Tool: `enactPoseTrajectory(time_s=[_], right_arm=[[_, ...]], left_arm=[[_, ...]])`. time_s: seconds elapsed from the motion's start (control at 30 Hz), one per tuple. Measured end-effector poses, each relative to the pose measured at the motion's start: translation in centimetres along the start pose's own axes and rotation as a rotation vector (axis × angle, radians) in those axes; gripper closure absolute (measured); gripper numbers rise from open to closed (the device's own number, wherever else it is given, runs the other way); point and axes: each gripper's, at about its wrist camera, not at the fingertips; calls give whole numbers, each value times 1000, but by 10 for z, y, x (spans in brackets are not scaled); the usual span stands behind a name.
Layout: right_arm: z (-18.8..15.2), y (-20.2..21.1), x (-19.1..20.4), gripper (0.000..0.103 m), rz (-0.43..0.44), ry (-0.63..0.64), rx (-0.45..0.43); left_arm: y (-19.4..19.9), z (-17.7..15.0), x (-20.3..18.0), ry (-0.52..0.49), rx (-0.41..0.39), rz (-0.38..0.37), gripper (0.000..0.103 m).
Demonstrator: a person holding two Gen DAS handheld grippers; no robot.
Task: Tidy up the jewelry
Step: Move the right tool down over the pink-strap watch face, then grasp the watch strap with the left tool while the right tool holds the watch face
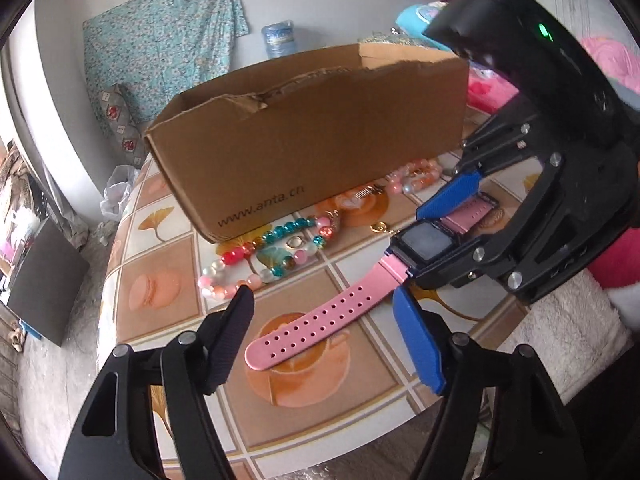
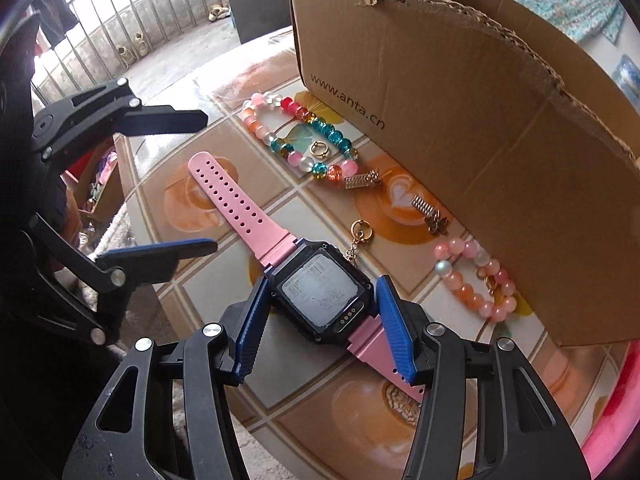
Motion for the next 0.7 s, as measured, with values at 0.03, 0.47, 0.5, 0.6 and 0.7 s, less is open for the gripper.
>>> enactPoseTrajectory(time_s=[0.03, 0.47, 0.5, 0.6, 0.7], right_arm=[[-2, 2, -3, 52, 22, -15, 1], [-3, 13, -48, 49, 296, -253, -42], [-4, 17, -49, 48, 305, -257, -47], [8, 30, -51, 47, 295, -270, -91], [18, 39, -63, 53, 254, -323, -123]], left_arm=[[-1, 0, -5, -28, 2, 3, 35], [-19, 9, -23, -119, 26, -10, 62], [-19, 8, -23, -119, 26, -20, 68], [-16, 6, -25, -147, 21, -21, 80], [-15, 3, -28, -174, 13, -19, 85]])
Point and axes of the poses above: each gripper's, at about its wrist camera, not at the fingertips, and y roughly against the way its jaws point, x to its left, z to its top, and after that the axes turned 9 degrees about z, right-handed
